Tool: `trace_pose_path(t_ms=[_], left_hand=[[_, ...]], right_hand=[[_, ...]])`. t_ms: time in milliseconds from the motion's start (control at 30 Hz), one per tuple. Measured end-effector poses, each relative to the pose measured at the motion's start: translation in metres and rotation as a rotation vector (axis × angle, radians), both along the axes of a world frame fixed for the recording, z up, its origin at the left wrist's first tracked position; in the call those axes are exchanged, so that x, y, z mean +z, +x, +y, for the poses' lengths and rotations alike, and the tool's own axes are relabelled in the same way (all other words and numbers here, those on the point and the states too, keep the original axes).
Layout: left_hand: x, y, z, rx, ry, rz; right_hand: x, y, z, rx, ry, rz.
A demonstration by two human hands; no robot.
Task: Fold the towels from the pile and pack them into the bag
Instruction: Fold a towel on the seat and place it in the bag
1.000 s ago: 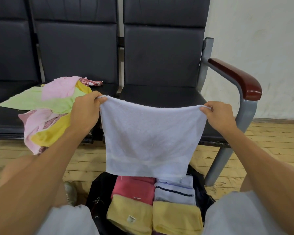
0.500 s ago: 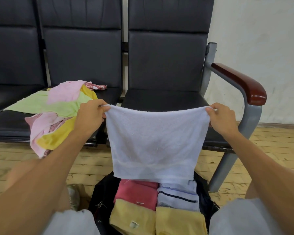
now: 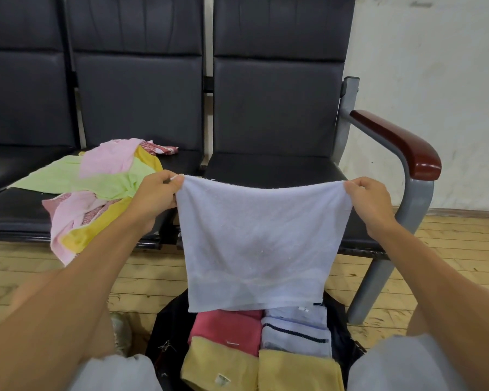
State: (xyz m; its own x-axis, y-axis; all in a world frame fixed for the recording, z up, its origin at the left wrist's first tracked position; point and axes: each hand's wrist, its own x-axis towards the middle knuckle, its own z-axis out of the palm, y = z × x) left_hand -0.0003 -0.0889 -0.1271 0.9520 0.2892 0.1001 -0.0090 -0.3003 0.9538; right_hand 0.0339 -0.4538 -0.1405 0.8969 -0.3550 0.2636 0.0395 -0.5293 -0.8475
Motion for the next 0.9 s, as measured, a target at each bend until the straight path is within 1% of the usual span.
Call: trace_pose_path(t_ms=[133,200,367,467,733,833,900], left_hand=[[0.006,-0.001,-0.001,-0.050,-0.325,0.048],[0.005,-0.001,-0.002,-0.038,-0.375,0.037],[-0.002,0.000,-0.004,0.082,-0.234,-0.056],[-0.002,0.002,0.000,0.148,-0.116,-0.073],[-0.008,0.004,0.005,0.260,0.071,-0.133],[-0.007,0.001,0.002,0.308,0.240,-0.187],[-0.008,0.000,0.001,0.328,0.318,-0.223]], right_hand=[[-0.001,0.002,0.001,0.024,0.208,-0.009],[-0.002,0.002,0.004,0.027,0.257,-0.010],[-0.003,0.001,0.004,-0.026,0.262,-0.032],[-0.002,0.001,0.002,-0.031,0.241,-0.035],[-0.002,-0.004,0.000,-0.016,-0.017,-0.047],[-0.002,-0.003,-0.001,-0.008,-0.039,-0.044],[-0.002,-0.003,-0.002,-0.013,-0.084,-0.052]])
